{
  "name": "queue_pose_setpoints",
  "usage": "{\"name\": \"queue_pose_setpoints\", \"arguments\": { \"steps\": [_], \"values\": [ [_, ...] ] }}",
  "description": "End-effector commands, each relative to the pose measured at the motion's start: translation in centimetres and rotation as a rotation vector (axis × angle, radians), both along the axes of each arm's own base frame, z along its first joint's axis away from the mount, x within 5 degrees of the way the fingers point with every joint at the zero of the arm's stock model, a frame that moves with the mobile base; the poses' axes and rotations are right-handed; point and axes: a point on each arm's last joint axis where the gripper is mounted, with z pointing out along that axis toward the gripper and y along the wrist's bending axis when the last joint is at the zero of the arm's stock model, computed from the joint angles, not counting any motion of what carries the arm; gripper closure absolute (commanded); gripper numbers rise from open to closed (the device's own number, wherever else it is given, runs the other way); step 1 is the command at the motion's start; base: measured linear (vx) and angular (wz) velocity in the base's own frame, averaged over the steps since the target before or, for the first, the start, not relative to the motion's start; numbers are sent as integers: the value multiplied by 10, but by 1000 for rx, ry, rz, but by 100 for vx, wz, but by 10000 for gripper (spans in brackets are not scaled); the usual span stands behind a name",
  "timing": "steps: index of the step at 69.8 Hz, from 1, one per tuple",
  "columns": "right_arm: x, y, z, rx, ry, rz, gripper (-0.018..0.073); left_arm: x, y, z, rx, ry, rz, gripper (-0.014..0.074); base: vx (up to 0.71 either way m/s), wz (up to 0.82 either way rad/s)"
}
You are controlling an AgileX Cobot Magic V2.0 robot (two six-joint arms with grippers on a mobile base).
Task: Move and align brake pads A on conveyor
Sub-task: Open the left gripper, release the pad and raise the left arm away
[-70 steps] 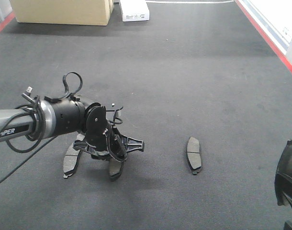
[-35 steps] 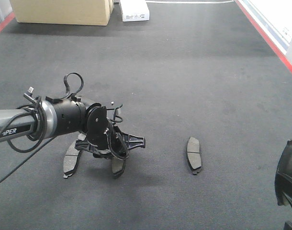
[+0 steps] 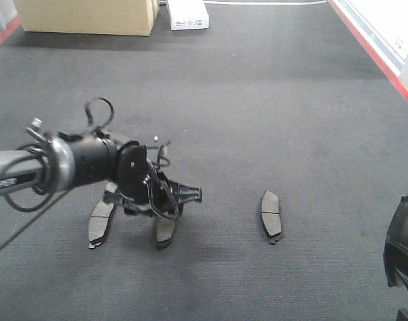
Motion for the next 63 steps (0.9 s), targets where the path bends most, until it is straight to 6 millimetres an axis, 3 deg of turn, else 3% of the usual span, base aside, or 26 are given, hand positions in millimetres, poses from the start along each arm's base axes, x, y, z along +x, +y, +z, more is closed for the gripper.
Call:
{"name": "queue_pose_setpoints", "arguments": {
  "steps": [1,17,40,63],
  "values": [
    [3,1,19,22,-126,2,535,0,1,54,-72,-176,-12,176,0,0],
    [3,1,19,22,-126,2,535,-25,22,86,-58,-313,-45,314,0,0],
    [3,1,19,22,-126,2,535,-99,68,113,-148,-549,-101,606,0,0],
    [3,1,19,22,-126,2,535,-186,124,124,-162,-781,-154,604,0,0]
  ]
}}
